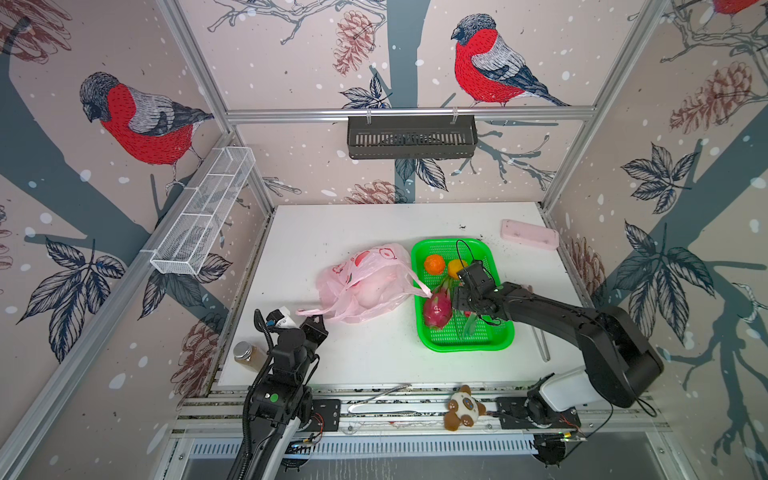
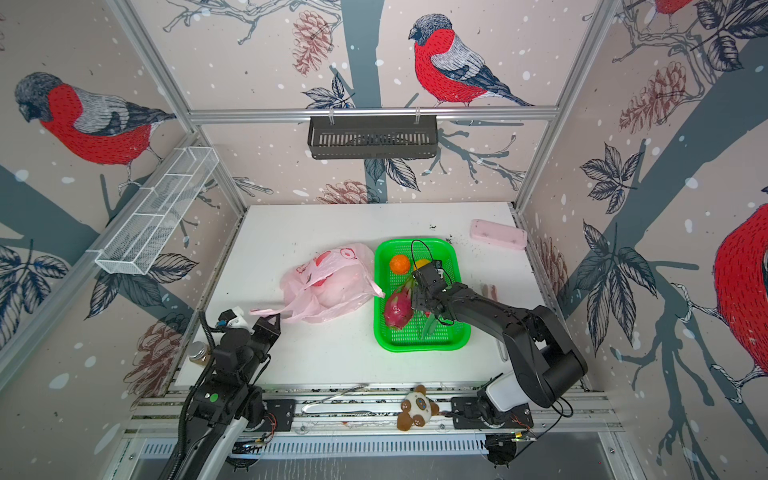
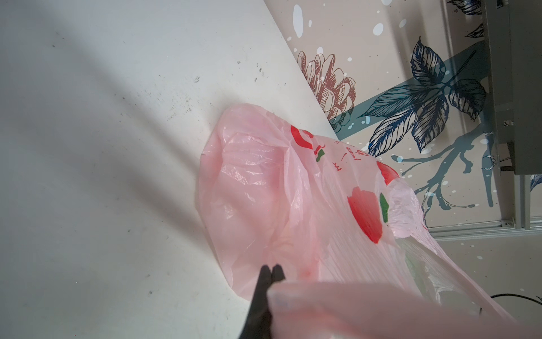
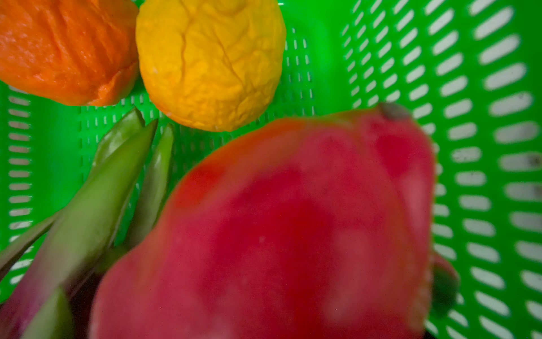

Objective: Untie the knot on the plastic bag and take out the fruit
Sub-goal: 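Set the dragon fruit beside the other fruit and open the right gripper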

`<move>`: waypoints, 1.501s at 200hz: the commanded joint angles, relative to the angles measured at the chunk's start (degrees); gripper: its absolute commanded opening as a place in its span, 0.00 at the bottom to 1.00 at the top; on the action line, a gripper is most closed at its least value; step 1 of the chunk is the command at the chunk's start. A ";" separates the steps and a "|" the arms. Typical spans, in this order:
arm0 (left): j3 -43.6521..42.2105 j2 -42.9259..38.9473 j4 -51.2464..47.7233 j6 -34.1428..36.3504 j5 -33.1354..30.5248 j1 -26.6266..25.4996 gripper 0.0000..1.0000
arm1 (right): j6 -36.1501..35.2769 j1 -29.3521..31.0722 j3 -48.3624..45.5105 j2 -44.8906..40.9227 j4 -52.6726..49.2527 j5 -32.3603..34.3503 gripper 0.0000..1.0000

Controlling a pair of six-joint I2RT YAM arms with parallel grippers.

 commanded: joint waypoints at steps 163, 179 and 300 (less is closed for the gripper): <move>0.22 -0.21 0.58 0.24 0.11 -0.06 0.00 | 1.43 0.32 -0.19 -1.52 -1.48 2.94 0.90; 0.25 -0.22 0.57 0.19 0.18 -0.06 0.00 | 1.52 0.41 -0.13 -1.60 -1.62 3.14 0.93; 0.27 -0.76 0.40 0.11 0.29 -0.06 0.00 | 3.05 3.34 2.39 -4.87 -6.28 6.32 0.99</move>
